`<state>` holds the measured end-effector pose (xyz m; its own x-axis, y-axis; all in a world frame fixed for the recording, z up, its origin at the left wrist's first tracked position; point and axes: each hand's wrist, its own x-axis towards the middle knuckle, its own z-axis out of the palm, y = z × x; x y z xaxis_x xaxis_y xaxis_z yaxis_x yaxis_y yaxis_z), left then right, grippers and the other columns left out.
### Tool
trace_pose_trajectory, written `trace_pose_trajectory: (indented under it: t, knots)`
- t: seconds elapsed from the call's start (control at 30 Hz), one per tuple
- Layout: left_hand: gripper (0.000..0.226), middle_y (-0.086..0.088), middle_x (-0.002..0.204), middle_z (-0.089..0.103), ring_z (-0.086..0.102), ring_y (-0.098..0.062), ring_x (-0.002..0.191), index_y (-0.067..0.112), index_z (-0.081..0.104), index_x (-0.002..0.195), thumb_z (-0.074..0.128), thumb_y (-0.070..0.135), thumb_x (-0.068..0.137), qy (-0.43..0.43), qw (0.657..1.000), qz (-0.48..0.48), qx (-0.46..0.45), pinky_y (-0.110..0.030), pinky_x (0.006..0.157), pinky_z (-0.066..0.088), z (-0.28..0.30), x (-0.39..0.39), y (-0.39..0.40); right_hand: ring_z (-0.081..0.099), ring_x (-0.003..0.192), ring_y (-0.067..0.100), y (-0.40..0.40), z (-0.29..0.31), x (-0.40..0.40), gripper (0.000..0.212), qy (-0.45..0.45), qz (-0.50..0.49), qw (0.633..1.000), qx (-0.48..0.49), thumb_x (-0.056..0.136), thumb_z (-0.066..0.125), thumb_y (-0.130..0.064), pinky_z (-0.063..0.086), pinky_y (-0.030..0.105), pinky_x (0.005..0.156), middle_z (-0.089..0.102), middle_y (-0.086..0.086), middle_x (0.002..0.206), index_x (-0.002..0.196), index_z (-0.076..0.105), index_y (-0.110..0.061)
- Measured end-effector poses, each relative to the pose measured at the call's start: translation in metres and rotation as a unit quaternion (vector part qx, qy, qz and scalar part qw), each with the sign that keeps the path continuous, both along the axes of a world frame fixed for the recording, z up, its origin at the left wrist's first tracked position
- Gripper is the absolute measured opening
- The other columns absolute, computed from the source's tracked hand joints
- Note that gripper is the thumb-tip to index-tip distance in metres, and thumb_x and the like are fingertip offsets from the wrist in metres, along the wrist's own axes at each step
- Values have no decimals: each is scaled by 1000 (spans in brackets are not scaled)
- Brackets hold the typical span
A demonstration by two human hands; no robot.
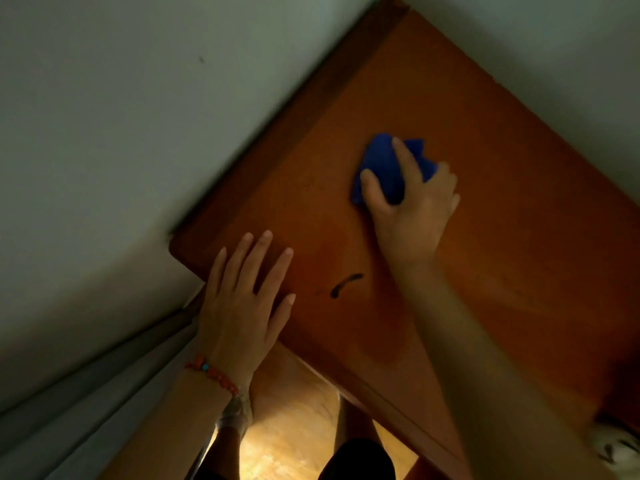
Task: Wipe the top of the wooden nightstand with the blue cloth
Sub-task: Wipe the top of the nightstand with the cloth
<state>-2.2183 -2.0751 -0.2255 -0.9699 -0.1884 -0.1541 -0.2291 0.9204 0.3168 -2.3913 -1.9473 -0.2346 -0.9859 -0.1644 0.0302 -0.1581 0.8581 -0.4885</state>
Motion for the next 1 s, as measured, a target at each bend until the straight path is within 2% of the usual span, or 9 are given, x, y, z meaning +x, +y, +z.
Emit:
trace_pose_trajectory:
  t: [0.1, 0.17, 0.3, 0.37, 0.63, 0.73, 0.83, 0.93, 1.0]
  knots:
    - [53, -24, 137, 43, 35, -40, 127, 10, 46, 131, 38, 37, 86, 3, 998, 53, 14, -55, 102, 21, 0, -4, 19, 46, 90, 33, 10, 3, 33, 53, -14, 72, 997, 8, 78, 57, -50, 25, 35, 77, 54, 19, 102, 124, 52, -23]
    - [53, -23, 139, 41, 31, -37, 129, 13, 40, 133, 38, 39, 87, 11, 997, 68, 20, -55, 103, 19, -1, -10, 33, 46, 90, 33, 14, 3, 10, 53, -5, 102, 994, 24, 79, 56, -51, 24, 36, 77, 53, 19, 101, 123, 53, -23]
    - [52, -20, 139, 42, 24, -32, 131, 17, 35, 135, 34, 43, 89, 22, 998, 60, 10, -58, 102, 14, -1, -34, 59, 41, 109, 32, 10, 0, -74, 55, 6, 36, 999, 5, 80, 52, -55, 20, 35, 88, 48, 18, 119, 128, 48, -28]
    - [53, -19, 139, 42, 25, -32, 130, 17, 35, 135, 34, 43, 89, 15, 998, 57, 4, -59, 101, 14, -2, -44, 71, 39, 114, 31, 10, -2, -97, 56, 10, 21, 1000, -1, 81, 51, -56, 17, 31, 87, 47, 17, 124, 129, 46, -29]
    - [53, -21, 137, 45, 39, -39, 126, 11, 49, 130, 38, 40, 87, -21, 997, 71, 6, -57, 101, 23, 0, -55, 86, 44, 97, 31, 38, 0, -49, 55, 1, 78, 997, 18, 80, 55, -53, 20, 33, 81, 52, 17, 108, 127, 49, -26]
    - [53, -21, 135, 47, 41, -38, 124, 11, 50, 128, 37, 40, 86, -20, 997, 69, 1, -58, 99, 25, -1, -57, 86, 42, 105, 31, 19, 1, -89, 54, -1, 75, 997, -2, 80, 55, -54, 14, 27, 80, 50, 16, 115, 127, 49, -27]
    - [53, -21, 134, 48, 42, -37, 124, 11, 51, 127, 35, 41, 86, -26, 996, 90, 0, -58, 98, 26, 0, -60, 91, 38, 115, 27, -8, -1, -131, 56, -1, 91, 996, -19, 81, 53, -56, 16, 27, 88, 49, 14, 122, 129, 47, -27]
    - [54, -21, 136, 46, 40, -38, 125, 12, 50, 129, 36, 40, 85, -26, 992, 126, 9, -58, 99, 24, 4, -66, 100, 38, 115, 27, -5, -1, -138, 57, 2, 116, 993, -14, 81, 51, -57, 18, 30, 93, 49, 13, 123, 130, 46, -29]
    - [53, -20, 137, 45, 39, -37, 126, 14, 45, 131, 37, 40, 85, -21, 990, 136, 14, -57, 100, 23, 7, -73, 103, 40, 112, 28, 17, 0, -124, 56, -2, 104, 994, -18, 81, 52, -57, 18, 30, 88, 50, 14, 120, 130, 45, -31]
